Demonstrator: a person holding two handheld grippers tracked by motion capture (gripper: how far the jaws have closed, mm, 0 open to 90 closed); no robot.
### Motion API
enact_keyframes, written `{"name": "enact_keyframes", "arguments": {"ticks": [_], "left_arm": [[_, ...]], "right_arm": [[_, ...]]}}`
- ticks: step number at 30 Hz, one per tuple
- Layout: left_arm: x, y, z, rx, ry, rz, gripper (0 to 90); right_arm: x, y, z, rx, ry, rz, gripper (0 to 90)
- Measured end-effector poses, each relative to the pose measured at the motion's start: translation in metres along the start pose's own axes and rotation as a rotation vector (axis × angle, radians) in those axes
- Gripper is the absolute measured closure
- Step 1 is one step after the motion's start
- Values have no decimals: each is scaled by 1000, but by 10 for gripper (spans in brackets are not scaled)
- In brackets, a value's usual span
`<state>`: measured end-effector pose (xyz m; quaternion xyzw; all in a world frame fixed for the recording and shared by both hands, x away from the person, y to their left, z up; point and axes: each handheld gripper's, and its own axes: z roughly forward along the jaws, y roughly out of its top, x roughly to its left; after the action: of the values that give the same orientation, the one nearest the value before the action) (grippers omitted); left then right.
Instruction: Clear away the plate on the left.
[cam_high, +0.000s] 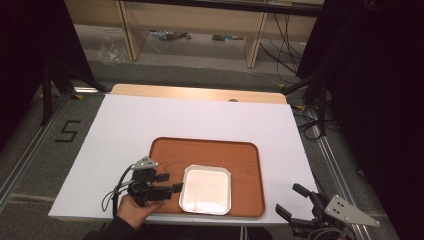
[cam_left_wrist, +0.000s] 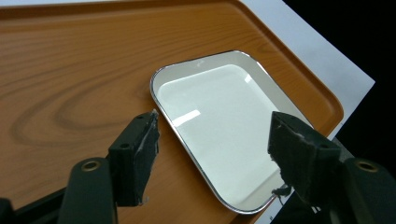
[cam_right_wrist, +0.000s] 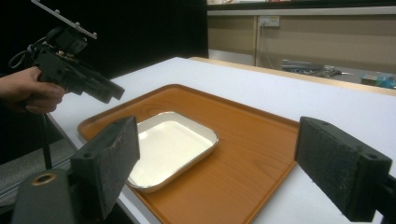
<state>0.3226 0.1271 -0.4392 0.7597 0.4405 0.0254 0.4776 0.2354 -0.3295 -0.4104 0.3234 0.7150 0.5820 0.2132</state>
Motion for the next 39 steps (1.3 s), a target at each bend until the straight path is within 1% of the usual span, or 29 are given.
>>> {"name": "enact_keyframes", "arguments": {"ticks": [2, 4, 6, 7, 8, 9, 10, 11, 12, 13, 14, 15, 16, 19, 20, 21, 22, 23, 24, 25, 26, 27, 28, 30, 32, 33, 35, 39], "left_arm": [[-1, 0, -2, -10, -7, 4, 324], [-1, 0, -3, -14, -9, 18, 317], [-3, 0, -6, -36, -13, 27, 309], [-3, 1, -8, -45, -13, 42, 305], [-4, 1, -9, -50, -13, 40, 301], [-4, 1, -10, -63, -16, 51, 299], [-4, 1, -12, -65, -20, 65, 299], [-5, 0, -13, -80, -20, 61, 297], [-4, 1, -14, -82, -20, 75, 296], [-5, 0, -15, -89, -18, 63, 295], [-6, 0, -16, -86, -11, 71, 294], [-6, 0, -17, -92, -19, 69, 292], [-7, 0, -17, -98, -15, 73, 290], [-8, -1, -20, -97, -10, 82, 286], [-7, -1, -20, -98, -10, 96, 285], [-8, -1, -20, -104, -16, 83, 285], [-8, -1, -21, -100, -4, 86, 285], [-9, -2, -22, -105, -6, 88, 284], [-9, -2, -22, -109, -8, 88, 284], [-8, -2, -23, -106, -7, 94, 283], [-8, -2, -24, -107, -3, 103, 282], [-8, -3, -24, -108, -1, 99, 282], [-9, -3, -25, -113, 3, 95, 282], [-8, -3, -26, -110, -2, 105, 281], [-8, -4, -27, -110, 4, 109, 279], [-9, -4, -28, -111, 9, 110, 278], [-8, -5, -29, -110, 7, 110, 275], [-9, -6, -34, -114, 25, 112, 266]], "right_arm": [[0, 0, 0, -1, -1, 2, 151], [0, 0, 0, -2, 1, 4, 151], [0, 0, 0, -1, 1, 4, 151], [0, 0, 0, -1, 1, 4, 151], [1, 0, 0, 1, 0, 8, 151], [0, 0, 0, -1, 2, 2, 151], [0, 0, 0, -1, 2, 2, 151], [0, 0, 0, -1, 1, 5, 151], [0, 0, 0, -2, 1, 5, 151], [0, 0, 0, -1, 1, 4, 151], [0, 0, 0, -1, 1, 5, 151], [0, 0, 0, -1, 1, 4, 151], [0, 0, 0, 0, 1, 4, 151], [0, 0, 0, -1, 1, 3, 151], [0, 0, 0, -1, 1, 4, 151], [0, 0, 0, -1, 1, 3, 151], [0, 0, 0, -1, 1, 3, 151], [0, 0, 0, -1, 1, 3, 151], [1, 0, 0, 5, 6, 20, 151], [0, 0, 0, -1, 2, 1, 151], [0, 0, 0, -1, 2, 1, 151], [0, 0, 0, -1, 2, 3, 151], [2, 0, 0, 7, 11, 32, 151], [2, 0, 0, 7, 12, 31, 151], [2, 0, 1, 6, 13, 27, 151], [1, 0, 1, 6, 14, 17, 151], [1, 0, 1, 5, 16, 15, 151], [1, 0, 1, 6, 16, 16, 151]]}}
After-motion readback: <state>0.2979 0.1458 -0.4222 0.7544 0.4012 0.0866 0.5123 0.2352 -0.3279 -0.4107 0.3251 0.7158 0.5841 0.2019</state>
